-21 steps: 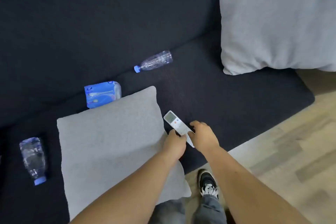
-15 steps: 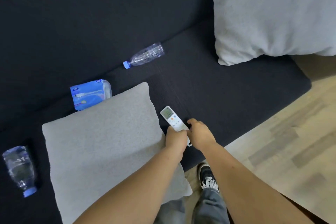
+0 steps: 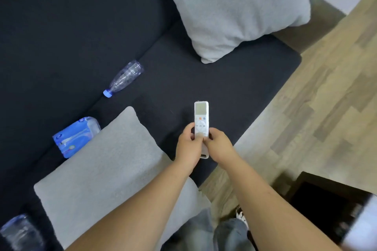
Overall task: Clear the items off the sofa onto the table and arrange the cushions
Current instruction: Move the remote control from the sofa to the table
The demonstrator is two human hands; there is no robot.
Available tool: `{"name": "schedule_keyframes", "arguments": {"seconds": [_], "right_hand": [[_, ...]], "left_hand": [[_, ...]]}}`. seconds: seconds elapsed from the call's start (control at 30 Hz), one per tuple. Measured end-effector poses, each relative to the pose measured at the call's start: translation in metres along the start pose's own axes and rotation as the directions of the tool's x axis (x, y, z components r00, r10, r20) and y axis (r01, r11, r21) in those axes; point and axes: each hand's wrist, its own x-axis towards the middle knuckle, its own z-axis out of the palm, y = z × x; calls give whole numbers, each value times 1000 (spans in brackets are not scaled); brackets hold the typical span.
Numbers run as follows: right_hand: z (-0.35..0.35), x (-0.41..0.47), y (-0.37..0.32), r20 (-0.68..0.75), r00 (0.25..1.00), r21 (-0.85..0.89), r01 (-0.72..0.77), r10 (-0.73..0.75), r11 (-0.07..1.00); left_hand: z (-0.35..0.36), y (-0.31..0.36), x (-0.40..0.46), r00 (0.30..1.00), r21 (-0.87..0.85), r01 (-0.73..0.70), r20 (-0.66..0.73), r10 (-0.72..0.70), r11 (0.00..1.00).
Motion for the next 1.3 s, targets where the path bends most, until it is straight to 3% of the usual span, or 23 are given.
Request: {"name": "schedule_keyframes", "arguments": {"seconds": [0.1,0.2,0.33,0.53,0.83,1.1,1.3], "right_hand": [[-33,-23,9,14,1000,251,0,-3,968],[-81,-53,21,-41,999,492,26,-7,870],[-145,-88,58,-195,981,574,117,-4,811],[-215,-138,148,-356,925,653,144,134,744],[-263,-240,299,-447,794,857,248,413,451],[-265,-289,428,-308,583,949,242,752,201],[-272,-283,496,-168,526,956,292,833,9]], "left_hand": [[20,20,-14,988,127,-133,96,121,983],[61,46,-29,949,231,-274,223,223,934],[134,69,-66,878,321,-421,380,292,848],[237,64,-122,777,403,-570,548,310,716],[388,-18,-212,614,445,-728,761,208,522],[495,-98,-274,445,424,-862,896,13,276],[551,-144,-281,396,407,-910,910,-125,82]]}}
